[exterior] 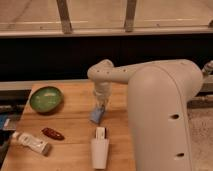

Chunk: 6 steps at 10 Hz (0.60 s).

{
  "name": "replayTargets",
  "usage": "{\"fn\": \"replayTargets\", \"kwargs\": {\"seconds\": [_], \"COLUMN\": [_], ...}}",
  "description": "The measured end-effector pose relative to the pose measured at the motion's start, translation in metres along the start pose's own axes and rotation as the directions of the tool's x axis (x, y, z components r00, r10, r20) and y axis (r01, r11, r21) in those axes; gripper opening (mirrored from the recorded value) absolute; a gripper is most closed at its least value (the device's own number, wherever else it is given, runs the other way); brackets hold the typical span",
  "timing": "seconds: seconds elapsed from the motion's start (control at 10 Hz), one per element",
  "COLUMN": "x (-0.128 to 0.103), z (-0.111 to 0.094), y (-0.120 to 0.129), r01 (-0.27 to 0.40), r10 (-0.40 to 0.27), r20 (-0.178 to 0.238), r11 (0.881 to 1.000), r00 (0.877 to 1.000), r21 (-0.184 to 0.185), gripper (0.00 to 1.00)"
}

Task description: Wipe the white sponge on the table

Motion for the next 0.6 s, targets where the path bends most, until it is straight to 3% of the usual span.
{"fn": "replayTargets", "kwargs": {"seconds": [0.2, 0.4, 0.6], "x": [0.001, -0.008, -0.024], "z": [0.003, 0.008, 0.011], "y": [-0.038, -0.099, -0.139], "r01": [-0.084, -0.179, -0.245], "r10": [0.084, 0.18, 0.247], "r20": [-0.017, -0.038, -0.051], "r11": [0.996, 0.983, 0.969], "r00": [0.996, 0.983, 0.968], "r21": [0.008, 0.028, 0.043], "gripper": [0.0, 0.0, 0.0]}}
